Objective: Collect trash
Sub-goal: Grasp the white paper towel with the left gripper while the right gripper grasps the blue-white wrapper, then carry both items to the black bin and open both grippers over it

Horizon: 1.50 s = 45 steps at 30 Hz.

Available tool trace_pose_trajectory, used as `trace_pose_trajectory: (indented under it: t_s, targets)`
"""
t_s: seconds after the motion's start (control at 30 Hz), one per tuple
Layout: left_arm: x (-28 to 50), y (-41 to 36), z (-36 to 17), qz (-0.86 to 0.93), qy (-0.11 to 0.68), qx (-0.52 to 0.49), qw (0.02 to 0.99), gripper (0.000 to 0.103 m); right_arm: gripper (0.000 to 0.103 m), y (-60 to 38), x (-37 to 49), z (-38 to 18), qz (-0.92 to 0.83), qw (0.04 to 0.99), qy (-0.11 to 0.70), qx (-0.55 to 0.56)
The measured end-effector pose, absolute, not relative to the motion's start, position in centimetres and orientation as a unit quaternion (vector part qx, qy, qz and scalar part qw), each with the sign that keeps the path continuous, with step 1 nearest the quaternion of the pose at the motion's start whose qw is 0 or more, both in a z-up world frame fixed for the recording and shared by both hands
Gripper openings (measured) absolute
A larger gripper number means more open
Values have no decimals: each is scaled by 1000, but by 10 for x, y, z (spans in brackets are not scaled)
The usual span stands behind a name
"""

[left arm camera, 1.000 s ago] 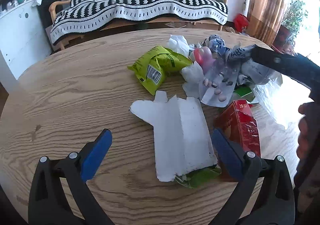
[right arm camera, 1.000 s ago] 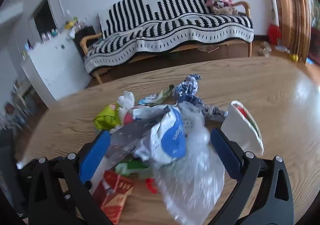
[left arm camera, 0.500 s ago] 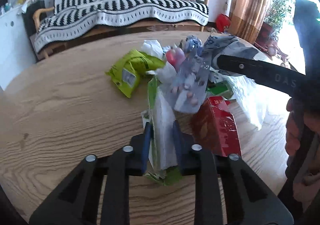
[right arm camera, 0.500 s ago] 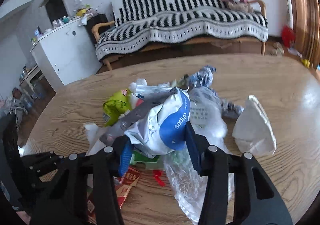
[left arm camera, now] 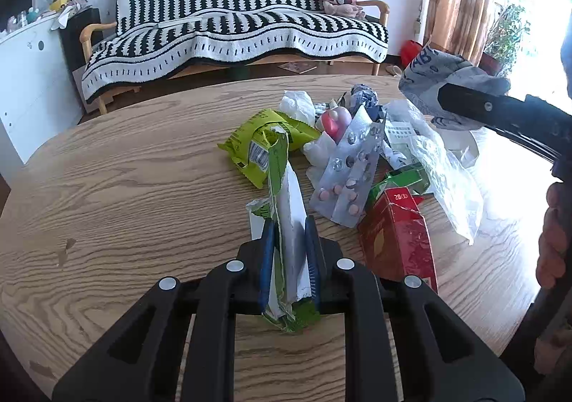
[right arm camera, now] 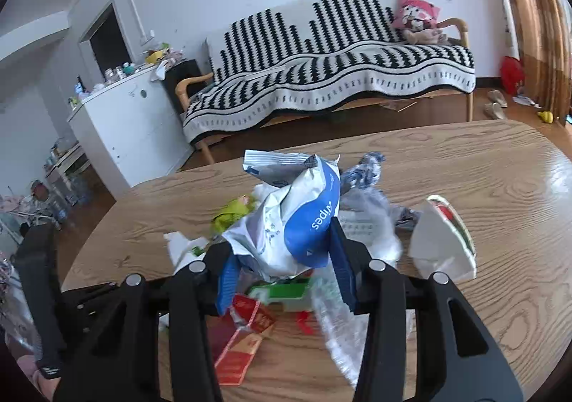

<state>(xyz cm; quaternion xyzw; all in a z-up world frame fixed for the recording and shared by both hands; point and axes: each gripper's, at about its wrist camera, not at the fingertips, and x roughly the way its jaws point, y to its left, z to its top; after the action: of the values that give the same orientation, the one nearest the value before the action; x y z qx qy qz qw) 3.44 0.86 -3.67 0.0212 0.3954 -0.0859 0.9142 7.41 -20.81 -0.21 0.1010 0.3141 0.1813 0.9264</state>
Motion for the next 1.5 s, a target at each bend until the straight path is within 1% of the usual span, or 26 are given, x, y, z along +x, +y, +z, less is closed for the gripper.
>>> trace_pose_trajectory:
  t_s: [0.17,0.27,0.4,0.6,0.77,0.9,1.0,1.1,1.23,1.33,1.5]
  targets:
    - [30,7,-32,-78,386,19,919,17,45,-195,73,2,194,915,338,105]
    - [23,5,-24,-81,372,17,924,16,45,-189,68,7,190,916,339,101]
    - [9,-6,-10,-66,350,50,933,16,45,-192,53,23,183,923,317,119]
    - [-22,-31,24,-115,333,28,935,17,45,-231,13,57,155,937,277,148]
    - [-41,-83,58,-203,334,-3,920,17,46,-297,-45,81,116,950,254,140]
    - [-71,-164,59,-267,338,40,902,17,46,-375,-100,82,61,953,248,161]
    - [-90,-227,29,-320,376,57,868,17,46,-427,-141,54,25,946,271,174]
    - [-101,-278,-15,-351,425,71,831,17,46,-468,-168,-2,-11,926,321,196]
    - [-111,-336,-92,-367,492,95,784,16,46,-511,-187,-90,-51,887,390,240]
    - [-114,-359,-129,-365,519,123,763,15,46,-533,-197,-135,-56,863,417,279]
    - [-103,-375,-153,-361,528,156,752,15,45,-552,-198,-169,-70,840,430,324]
